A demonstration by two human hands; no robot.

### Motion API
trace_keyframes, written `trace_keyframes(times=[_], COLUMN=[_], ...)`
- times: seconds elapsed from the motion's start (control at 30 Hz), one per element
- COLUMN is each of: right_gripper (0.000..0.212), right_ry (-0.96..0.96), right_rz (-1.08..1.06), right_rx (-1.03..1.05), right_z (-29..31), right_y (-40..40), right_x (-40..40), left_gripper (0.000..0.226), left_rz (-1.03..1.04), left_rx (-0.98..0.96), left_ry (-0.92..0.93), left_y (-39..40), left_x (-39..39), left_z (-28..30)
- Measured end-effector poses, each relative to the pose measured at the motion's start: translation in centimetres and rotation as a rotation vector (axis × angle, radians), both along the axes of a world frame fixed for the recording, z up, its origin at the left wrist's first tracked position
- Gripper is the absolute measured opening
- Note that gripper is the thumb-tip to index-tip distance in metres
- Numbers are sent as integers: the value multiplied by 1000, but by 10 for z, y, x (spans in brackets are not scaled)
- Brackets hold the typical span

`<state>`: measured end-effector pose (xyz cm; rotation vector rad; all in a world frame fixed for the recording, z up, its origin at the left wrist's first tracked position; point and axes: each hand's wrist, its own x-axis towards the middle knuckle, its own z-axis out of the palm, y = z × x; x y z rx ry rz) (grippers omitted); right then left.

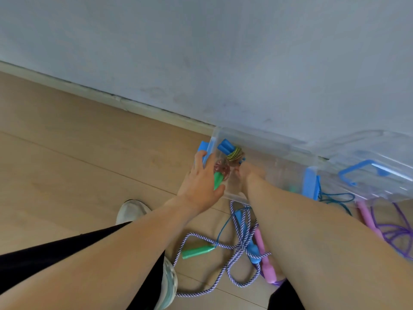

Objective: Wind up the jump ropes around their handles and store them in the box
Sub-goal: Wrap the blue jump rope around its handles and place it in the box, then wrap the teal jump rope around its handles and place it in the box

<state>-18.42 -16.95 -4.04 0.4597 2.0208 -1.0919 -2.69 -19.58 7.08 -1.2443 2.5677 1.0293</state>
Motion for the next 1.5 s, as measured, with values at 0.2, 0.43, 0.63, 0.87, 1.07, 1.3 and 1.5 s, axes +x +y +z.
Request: trace_keyframes(times=[0.2, 0.43, 0.63, 0.87, 1.07, 1.3, 1.5], right_gripper=[42, 31, 24, 19, 23, 24, 51], right_ry=[22, 421, 435, 369, 215, 271, 615], right_rz=[449, 1124, 1175, 835, 610, 367, 368], right_rx=[-147, 156, 44, 208, 302, 229, 288], right_z=[24, 115, 190, 141, 86, 39, 30], right_y=[-9, 21, 96, 234, 303, 283, 263], right_x=[2, -15, -14, -16, -3, -19, -55], left_gripper=[76, 31, 21, 21, 22, 40, 25], left_rz=[-27, 132, -211, -385, 92, 196, 118], left_rx=[-3, -159, 94, 212, 88, 178, 286], left_ry=[-28, 82, -190, -418, -188, -487, -473], left_y=[-3, 23, 79, 138, 134, 115, 101], left_x=[12, 6, -28, -29, -30, -16, -39], left_z=[15, 47, 48, 1, -26, -98, -97])
